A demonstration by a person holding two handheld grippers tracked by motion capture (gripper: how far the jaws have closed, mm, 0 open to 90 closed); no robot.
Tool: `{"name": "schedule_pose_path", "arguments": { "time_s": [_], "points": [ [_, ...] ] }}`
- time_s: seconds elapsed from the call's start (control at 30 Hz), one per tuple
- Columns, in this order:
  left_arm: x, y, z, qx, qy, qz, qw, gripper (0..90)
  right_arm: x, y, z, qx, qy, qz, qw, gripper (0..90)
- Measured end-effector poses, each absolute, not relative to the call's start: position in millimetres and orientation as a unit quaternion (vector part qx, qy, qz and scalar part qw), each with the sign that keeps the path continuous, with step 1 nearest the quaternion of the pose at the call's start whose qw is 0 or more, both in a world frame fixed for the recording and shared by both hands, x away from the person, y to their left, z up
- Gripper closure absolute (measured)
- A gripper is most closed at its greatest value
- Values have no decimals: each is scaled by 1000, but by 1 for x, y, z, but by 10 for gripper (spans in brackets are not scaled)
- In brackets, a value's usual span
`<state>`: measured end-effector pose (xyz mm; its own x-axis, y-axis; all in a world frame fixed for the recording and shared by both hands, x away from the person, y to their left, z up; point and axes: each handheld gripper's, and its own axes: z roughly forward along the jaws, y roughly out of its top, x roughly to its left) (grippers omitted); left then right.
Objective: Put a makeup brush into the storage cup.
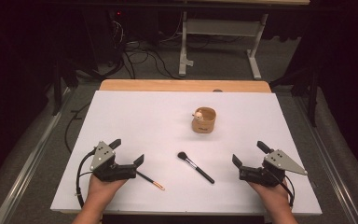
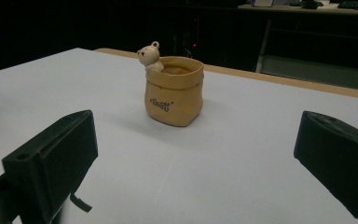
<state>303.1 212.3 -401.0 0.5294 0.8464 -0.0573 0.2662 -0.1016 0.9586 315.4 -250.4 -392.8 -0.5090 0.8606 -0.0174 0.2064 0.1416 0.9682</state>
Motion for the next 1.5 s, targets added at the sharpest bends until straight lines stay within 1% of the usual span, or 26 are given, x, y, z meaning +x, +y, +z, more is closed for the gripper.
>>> {"name": "schedule_pose_path", "arguments": {
  "time_s": [1.0, 1.5],
  "points": [
    [303, 212, -401, 690, 402, 269, 539, 6, 316, -251, -393, 392, 686, 529, 310, 9],
    [308, 231, -402, 671, 439, 274, 531, 6, 316, -251, -394, 389, 688, 526, 315, 9]
  ]
}}
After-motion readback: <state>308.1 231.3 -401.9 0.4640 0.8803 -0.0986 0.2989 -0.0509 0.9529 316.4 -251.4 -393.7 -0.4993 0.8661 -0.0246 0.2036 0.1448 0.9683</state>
